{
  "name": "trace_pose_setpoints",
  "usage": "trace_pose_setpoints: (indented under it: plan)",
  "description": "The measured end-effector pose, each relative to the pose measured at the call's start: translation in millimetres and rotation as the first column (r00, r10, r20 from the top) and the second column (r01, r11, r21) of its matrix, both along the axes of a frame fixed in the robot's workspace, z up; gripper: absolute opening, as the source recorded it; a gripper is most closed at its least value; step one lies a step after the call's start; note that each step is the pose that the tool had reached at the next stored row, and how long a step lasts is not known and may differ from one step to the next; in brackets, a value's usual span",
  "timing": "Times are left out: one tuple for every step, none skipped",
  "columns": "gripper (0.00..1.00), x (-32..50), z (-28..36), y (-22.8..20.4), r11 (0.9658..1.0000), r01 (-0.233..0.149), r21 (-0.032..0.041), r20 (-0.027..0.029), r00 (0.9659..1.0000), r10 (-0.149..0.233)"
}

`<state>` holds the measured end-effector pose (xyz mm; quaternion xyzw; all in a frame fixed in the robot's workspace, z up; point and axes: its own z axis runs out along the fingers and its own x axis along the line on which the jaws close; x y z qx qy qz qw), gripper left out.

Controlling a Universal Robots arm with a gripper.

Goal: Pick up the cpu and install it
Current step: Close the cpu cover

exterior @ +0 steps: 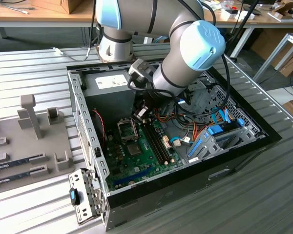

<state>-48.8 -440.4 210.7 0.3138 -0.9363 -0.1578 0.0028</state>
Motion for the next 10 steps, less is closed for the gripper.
trace_pose_setpoints:
  plan:
    - [0.11,0.0,-0.4,0.0,1.0,-0.003,0.0009,0.0001,1.0,0.003]
    - [0.11,0.0,-0.8,0.0,1.0,-0.006,0.0018,0.0,1.0,0.006]
    - [0.11,0.0,-1.5,0.1,0.9999,-0.01,0.003,0.0001,1.0,0.01]
    - [0.11,0.0,-2.0,0.0,0.9999,-0.012,0.0038,0.0001,0.9999,0.012]
    - [0.11,-0.1,-2.4,0.0,0.9999,-0.015,0.0052,0.0001,0.9999,0.015]
    - [0.11,-0.3,-2.6,0.0,0.9998,-0.017,0.0063,0.0001,0.9999,0.017]
    - [0.11,-0.8,-2.9,-0.2,0.9998,-0.018,0.0078,0.0001,0.9998,0.018]
    - [0.11,-1.2,-3.1,-0.3,0.9998,-0.02,0.0091,0.0002,0.9998,0.02]
    - [0.11,-1.7,-3.6,-0.3,0.9997,-0.021,0.0117,0.0002,0.9998,0.021]
    - [0.11,-2.0,-4.1,-0.3,0.9997,-0.022,0.0133,0.0003,0.9998,0.022]
